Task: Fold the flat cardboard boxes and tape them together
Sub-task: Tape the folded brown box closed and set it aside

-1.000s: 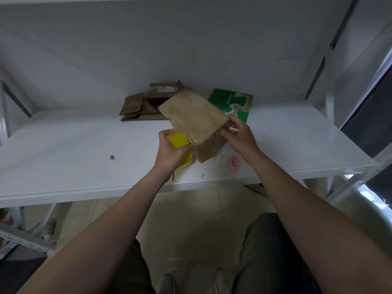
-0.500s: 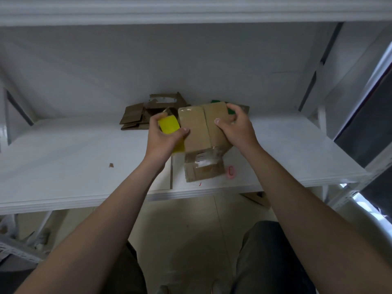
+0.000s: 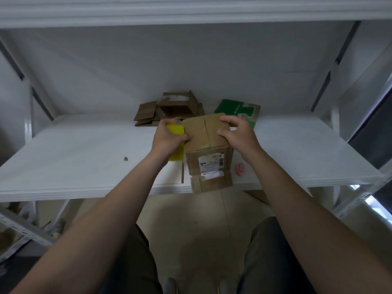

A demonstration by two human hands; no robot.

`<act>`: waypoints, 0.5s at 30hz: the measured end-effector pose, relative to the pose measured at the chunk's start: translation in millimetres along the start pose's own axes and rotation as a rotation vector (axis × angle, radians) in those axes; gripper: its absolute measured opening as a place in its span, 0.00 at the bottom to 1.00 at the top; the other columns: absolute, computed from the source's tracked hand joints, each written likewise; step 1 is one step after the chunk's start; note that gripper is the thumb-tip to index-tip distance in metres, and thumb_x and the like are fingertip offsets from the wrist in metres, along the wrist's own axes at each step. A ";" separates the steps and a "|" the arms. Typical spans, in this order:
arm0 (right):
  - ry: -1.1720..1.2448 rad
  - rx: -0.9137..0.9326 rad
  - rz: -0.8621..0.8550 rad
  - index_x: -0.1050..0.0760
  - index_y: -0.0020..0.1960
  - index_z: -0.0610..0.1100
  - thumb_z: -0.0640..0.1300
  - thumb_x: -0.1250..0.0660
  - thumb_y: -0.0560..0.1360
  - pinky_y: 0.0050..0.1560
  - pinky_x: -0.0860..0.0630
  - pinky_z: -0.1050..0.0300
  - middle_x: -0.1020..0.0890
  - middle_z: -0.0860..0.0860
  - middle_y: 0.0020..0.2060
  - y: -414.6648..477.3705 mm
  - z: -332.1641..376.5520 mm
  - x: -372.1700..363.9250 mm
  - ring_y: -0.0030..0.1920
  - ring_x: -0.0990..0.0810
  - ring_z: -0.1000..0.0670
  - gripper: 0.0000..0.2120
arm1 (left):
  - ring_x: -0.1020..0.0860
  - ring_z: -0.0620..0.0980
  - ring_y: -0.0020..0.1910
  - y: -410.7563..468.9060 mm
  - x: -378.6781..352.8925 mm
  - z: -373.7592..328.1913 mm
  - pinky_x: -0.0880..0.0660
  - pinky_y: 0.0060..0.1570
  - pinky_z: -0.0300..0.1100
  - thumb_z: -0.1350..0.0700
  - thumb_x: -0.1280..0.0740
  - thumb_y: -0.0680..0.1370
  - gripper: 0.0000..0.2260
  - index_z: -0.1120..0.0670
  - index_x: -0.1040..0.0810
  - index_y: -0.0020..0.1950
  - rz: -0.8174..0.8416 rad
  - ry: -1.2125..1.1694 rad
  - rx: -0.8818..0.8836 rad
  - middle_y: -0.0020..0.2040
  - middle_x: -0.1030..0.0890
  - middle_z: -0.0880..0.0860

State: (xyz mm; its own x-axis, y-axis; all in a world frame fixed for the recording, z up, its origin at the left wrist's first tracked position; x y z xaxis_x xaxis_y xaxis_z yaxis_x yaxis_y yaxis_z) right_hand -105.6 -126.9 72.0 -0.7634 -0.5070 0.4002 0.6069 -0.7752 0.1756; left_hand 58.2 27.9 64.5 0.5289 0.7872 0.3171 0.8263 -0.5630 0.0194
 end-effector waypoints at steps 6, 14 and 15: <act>-0.108 -0.001 0.109 0.25 0.68 0.60 0.64 0.29 0.73 0.53 0.28 0.63 0.37 0.51 0.67 -3.0 -26.9 -16.8 0.66 0.33 0.48 0.25 | 0.27 0.51 0.57 12.8 -17.2 7.8 0.28 0.51 0.45 0.51 0.18 0.68 0.31 0.50 0.30 0.65 -0.039 0.115 -0.045 0.57 0.27 0.48; -0.211 -0.026 0.153 0.22 0.65 0.61 0.61 0.26 0.71 0.67 0.27 0.51 0.36 0.52 0.65 5.9 -43.4 -22.6 0.67 0.32 0.46 0.23 | 0.24 0.56 0.61 20.1 -23.6 19.1 0.24 0.60 0.54 0.46 0.19 0.67 0.33 0.50 0.29 0.67 -0.083 0.200 0.004 0.60 0.24 0.51; -0.199 -0.024 0.140 0.21 0.64 0.62 0.61 0.27 0.72 0.65 0.26 0.53 0.34 0.52 0.65 8.3 -41.9 -21.8 0.66 0.30 0.46 0.21 | 0.24 0.56 0.61 20.6 -22.3 15.9 0.25 0.61 0.54 0.45 0.19 0.67 0.33 0.50 0.29 0.67 -0.092 0.220 -0.009 0.62 0.23 0.52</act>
State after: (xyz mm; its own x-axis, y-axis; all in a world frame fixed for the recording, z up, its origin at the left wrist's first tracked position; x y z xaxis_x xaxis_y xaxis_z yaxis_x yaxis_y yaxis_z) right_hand -93.2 -138.1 27.1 -0.6120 -0.5278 0.5890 0.6966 -0.7123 0.0854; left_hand 66.6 2.7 42.7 0.3954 0.7620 0.5128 0.8670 -0.4940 0.0656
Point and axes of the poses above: each hand's wrist, its own y-axis towards the middle knuckle, its own x-axis out of the back of the hand, z = x × y, the point moved 5 cm from there along y, towards the middle knuckle
